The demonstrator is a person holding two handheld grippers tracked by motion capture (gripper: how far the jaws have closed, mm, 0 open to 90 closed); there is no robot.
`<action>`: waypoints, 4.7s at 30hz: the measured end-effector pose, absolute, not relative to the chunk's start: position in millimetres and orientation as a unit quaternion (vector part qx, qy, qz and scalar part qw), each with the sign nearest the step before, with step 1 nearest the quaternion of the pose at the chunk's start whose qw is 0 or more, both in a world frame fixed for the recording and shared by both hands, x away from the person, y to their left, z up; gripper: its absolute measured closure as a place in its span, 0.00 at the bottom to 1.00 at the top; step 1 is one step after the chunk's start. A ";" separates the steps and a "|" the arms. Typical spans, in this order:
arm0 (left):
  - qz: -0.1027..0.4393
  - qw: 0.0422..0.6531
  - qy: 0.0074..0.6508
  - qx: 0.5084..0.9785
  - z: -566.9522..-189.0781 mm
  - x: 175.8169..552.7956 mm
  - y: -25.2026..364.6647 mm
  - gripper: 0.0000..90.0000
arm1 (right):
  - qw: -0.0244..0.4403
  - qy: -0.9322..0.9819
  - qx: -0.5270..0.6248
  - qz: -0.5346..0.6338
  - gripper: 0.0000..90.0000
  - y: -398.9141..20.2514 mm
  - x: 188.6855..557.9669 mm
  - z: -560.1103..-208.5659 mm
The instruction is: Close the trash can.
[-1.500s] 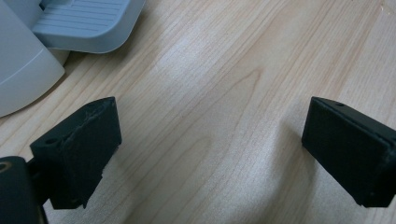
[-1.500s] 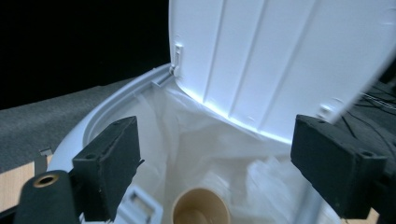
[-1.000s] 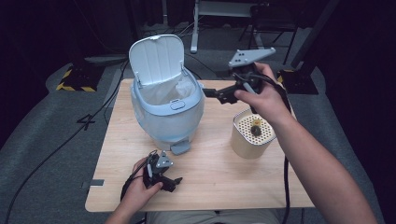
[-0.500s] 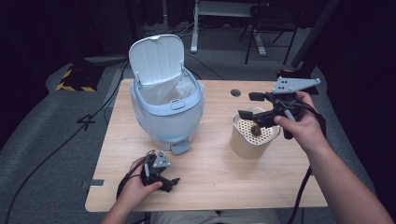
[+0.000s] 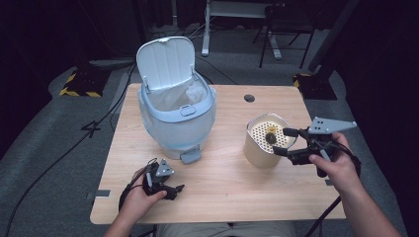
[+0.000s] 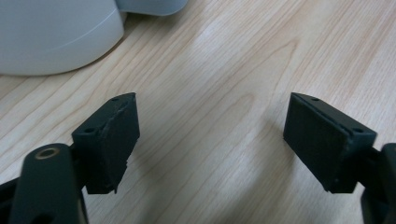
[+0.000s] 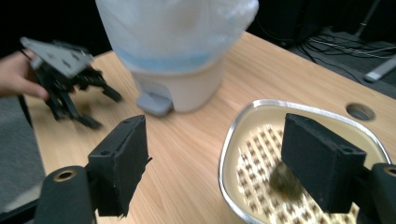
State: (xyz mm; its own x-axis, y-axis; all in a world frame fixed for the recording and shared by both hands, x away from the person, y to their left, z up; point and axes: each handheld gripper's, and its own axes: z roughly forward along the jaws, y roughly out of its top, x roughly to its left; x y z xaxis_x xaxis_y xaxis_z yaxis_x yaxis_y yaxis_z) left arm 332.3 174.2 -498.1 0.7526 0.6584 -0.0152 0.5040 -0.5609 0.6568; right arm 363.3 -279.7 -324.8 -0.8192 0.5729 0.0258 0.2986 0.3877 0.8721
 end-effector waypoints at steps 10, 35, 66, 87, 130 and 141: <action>0.101 0.344 0.364 0.860 -482.3 325.6 184.2 0.27 | 0.145 0.815 0.284 0.484 0.28 -297.0 338.9 -396.4; 0.185 0.479 0.392 0.763 -361.0 323.2 246.0 0.26 | 0.158 0.846 0.339 0.380 0.27 -281.0 351.4 -494.3; 0.291 0.519 0.421 0.685 -255.2 424.1 278.3 0.30 | 0.159 0.843 0.353 0.373 0.24 -281.3 353.5 -504.2; 0.251 0.556 0.401 0.684 -250.1 468.0 270.1 0.44 | 0.159 0.842 0.354 0.374 0.24 -281.2 353.5 -504.2; 0.100 0.536 0.259 0.797 -276.4 418.8 220.9 0.44 | 0.161 0.842 0.356 0.372 0.24 -280.8 352.8 -504.1; 0.134 0.525 0.287 0.790 -282.8 432.4 199.7 0.45 | 0.161 0.842 0.355 0.373 0.24 -280.8 352.8 -504.1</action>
State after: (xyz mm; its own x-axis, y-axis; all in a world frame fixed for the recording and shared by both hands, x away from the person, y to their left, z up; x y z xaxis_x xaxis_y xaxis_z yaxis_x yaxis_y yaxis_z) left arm 432.4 199.7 -282.8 0.7990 0.5947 -0.0890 0.3127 -0.2845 0.9062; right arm 352.8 -280.8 -504.1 -0.6954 0.7186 -0.0068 0.4783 0.4698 0.7420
